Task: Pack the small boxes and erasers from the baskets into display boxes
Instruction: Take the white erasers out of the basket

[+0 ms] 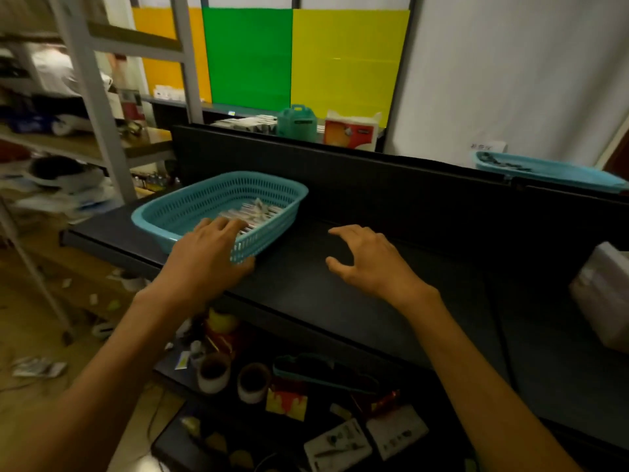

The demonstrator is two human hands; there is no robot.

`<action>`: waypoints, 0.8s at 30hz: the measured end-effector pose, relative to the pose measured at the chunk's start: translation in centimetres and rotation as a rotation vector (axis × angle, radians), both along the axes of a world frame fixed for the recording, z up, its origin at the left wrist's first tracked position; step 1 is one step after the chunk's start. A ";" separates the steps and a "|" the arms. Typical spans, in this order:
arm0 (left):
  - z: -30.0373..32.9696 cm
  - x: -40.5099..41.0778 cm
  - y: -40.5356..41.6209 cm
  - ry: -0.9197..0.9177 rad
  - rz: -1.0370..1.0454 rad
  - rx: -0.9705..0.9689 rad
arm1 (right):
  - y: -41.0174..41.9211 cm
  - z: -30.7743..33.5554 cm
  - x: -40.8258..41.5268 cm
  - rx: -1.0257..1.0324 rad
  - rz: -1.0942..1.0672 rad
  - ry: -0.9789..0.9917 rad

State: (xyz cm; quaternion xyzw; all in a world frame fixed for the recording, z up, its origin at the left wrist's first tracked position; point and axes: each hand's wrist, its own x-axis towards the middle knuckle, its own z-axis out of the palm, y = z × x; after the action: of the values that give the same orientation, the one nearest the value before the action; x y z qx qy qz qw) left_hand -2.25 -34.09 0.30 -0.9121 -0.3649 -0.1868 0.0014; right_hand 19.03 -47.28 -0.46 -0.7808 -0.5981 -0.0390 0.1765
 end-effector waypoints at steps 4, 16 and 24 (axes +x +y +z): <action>0.6 -0.4 7.2 -0.007 0.007 0.008 | 6.9 0.1 -1.0 0.038 0.021 0.001; 0.1 4.2 23.4 0.132 -0.174 -0.186 | 21.6 -0.1 -0.5 -0.043 -0.044 0.114; -0.5 9.0 29.3 0.416 -0.454 -0.272 | 26.3 -0.7 -0.6 -0.294 -0.080 0.174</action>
State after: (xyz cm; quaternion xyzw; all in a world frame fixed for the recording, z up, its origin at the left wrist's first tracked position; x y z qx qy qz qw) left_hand 6.73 -4.81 -0.23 -0.9805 -0.1658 0.0581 -0.0879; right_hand 18.46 -21.01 -1.13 -0.8219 -0.5481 0.1098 0.1099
